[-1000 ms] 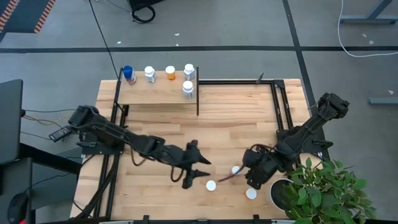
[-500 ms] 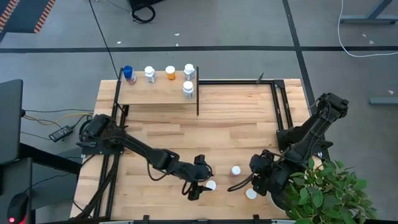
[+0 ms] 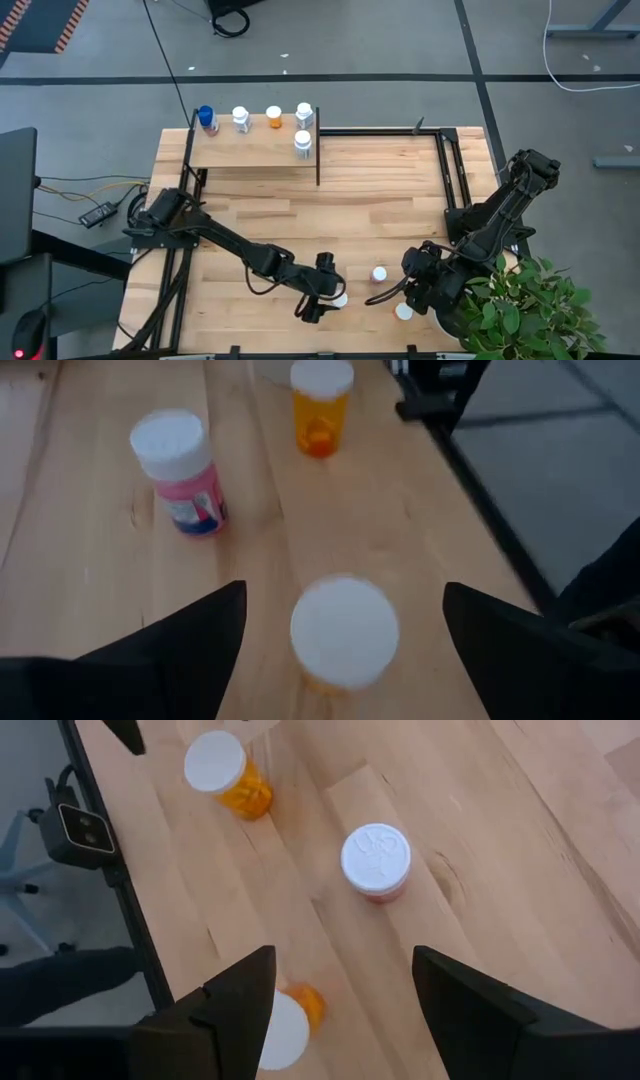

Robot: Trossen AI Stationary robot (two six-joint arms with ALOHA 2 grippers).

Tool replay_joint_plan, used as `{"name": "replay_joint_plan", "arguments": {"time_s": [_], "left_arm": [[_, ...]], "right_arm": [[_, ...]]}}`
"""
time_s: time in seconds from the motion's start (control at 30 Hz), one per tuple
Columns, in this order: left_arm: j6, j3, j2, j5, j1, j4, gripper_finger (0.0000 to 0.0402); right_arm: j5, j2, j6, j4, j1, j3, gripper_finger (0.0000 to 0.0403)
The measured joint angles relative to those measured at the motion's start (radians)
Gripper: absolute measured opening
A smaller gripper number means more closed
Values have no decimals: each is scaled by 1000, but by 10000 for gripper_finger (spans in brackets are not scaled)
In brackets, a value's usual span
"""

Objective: Pick and place medicine bottles onto shelf by color
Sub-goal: Put the left orange bottle on the shelf

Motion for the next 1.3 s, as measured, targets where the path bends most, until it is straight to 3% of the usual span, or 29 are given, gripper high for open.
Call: {"name": "replay_joint_plan", "arguments": {"time_s": [0.73, 1.3], "left_arm": [[63, 0, 115, -11, 1, 78, 340], [45, 0, 115, 1, 0, 105, 239]], "right_arm": [[4, 0, 26, 5, 0, 0, 243], [15, 0, 26, 5, 0, 0, 243]]}}
